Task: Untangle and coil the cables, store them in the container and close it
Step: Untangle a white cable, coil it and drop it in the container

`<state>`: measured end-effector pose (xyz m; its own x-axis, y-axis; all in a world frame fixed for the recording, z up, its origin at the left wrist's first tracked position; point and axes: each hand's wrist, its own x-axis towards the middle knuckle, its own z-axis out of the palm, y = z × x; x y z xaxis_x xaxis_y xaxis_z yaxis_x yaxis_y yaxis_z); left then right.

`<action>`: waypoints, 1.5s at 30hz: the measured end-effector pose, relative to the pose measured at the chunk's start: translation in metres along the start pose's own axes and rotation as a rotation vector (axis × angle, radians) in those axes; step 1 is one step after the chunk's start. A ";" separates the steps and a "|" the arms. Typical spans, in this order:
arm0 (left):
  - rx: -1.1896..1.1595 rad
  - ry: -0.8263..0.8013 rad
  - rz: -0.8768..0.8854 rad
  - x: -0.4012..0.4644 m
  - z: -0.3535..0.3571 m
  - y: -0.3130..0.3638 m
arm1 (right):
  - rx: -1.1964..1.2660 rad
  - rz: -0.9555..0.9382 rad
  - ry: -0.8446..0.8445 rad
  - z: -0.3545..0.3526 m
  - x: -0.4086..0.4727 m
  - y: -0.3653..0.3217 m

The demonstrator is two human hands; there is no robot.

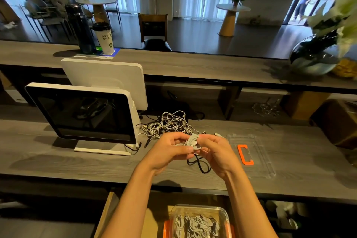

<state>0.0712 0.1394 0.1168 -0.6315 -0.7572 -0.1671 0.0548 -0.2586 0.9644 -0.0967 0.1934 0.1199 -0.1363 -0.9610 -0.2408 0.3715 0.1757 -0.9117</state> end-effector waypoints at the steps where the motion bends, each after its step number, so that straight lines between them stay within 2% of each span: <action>1: 0.000 -0.008 -0.010 -0.001 -0.001 0.001 | 0.005 -0.001 0.006 0.000 0.000 0.001; 5: 0.027 0.033 -0.014 -0.002 -0.002 0.002 | -0.079 -0.040 0.038 0.001 0.003 0.002; 8: 0.148 0.095 0.009 -0.001 0.001 0.002 | -0.257 -0.143 0.083 0.004 0.005 0.005; 11: 0.119 0.178 0.026 0.002 0.004 0.003 | -0.323 -0.250 0.114 0.006 0.004 0.009; 17: 0.100 0.330 0.087 0.007 0.011 -0.004 | -0.117 -0.215 0.148 0.004 0.005 0.014; 24: 0.263 0.565 0.103 0.015 0.019 -0.029 | -0.126 -0.211 0.156 0.006 0.004 0.034; 29: -0.008 0.414 -0.177 0.020 0.024 -0.056 | -0.015 -0.091 0.301 -0.010 0.005 0.059; 31: -0.050 0.369 -0.277 0.022 0.026 -0.074 | 0.023 -0.006 0.358 -0.023 0.003 0.073; 37: 0.042 0.305 -0.541 0.016 0.040 -0.158 | -0.074 0.252 0.431 -0.060 -0.020 0.134; 41: 0.006 0.369 -0.666 0.007 0.057 -0.217 | -0.178 0.406 0.421 -0.082 -0.036 0.175; 45: -0.155 0.436 -0.730 -0.010 0.073 -0.252 | -0.158 0.562 0.391 -0.098 -0.045 0.222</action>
<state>0.0073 0.2555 -0.1098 -0.1986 -0.5242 -0.8281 -0.1244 -0.8246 0.5518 -0.0984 0.2966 -0.1050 -0.2944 -0.5731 -0.7647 0.3484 0.6808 -0.6443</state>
